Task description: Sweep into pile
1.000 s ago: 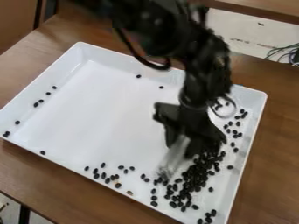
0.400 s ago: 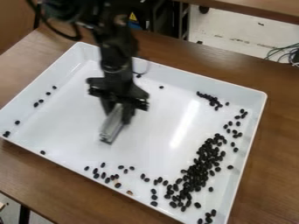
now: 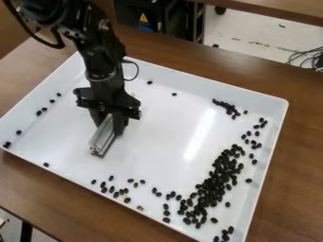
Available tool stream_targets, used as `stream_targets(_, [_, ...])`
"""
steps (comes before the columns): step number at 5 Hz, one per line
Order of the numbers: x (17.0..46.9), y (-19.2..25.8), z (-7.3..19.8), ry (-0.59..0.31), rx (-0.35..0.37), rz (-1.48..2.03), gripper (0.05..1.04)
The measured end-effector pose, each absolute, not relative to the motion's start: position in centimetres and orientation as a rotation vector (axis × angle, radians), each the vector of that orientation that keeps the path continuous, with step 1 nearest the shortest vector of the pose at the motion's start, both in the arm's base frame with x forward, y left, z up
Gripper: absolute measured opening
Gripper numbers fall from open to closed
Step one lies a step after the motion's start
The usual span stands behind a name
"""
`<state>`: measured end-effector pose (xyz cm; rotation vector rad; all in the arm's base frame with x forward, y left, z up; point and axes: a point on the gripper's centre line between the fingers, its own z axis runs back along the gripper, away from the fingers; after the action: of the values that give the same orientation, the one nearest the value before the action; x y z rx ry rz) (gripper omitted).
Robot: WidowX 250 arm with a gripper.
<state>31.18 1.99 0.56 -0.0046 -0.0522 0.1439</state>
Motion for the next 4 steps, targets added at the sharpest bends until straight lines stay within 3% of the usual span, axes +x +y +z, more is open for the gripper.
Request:
stream_targets(1, [30.9,1.5,0.4,-0.042,-0.032,0.120,0.715])
stream_targets(2, [30.8,1.6,1.9,-0.072,-0.019,0.119,0.995])
stream_targets(4, [30.4,-0.2,7.5,-0.102,0.057,0.067,1.003])
